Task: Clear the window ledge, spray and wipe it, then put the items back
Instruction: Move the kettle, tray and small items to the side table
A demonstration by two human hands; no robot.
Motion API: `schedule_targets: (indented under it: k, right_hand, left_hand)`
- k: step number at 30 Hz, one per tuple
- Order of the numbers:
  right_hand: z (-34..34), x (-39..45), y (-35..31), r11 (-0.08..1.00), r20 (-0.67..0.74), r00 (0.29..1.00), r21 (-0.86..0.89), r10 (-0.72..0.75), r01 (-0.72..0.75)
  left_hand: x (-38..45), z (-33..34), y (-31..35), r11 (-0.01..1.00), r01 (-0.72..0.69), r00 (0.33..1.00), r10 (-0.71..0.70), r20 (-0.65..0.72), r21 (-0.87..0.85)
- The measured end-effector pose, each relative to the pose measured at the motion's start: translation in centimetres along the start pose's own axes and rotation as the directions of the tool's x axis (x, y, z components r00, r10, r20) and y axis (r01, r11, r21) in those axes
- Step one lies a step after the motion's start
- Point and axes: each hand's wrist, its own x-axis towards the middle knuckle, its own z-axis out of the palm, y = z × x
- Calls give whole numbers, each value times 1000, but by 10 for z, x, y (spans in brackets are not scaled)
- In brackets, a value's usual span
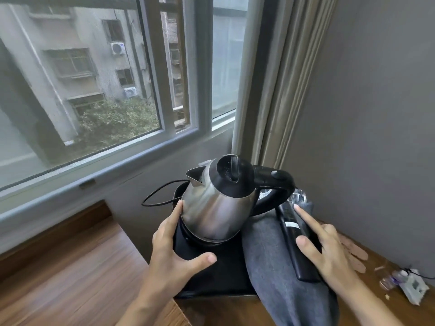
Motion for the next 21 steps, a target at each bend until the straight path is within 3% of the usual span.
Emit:
schedule_targets:
  k: [6,12,21]
  right_hand:
    - [8,72,82,992,149,983,87,-108,96]
    - [19,141,153,980,290,938,109,-191,166]
    - [70,218,240,974,543,809,107,-227,202]
  left_hand:
    - [8,69,-16,995,90,985,-84,-149,32]
    - [9,143,-38,976,215,929,-193,-315,34]
    - [20,222,-104,915,403,819,-345,-459,33]
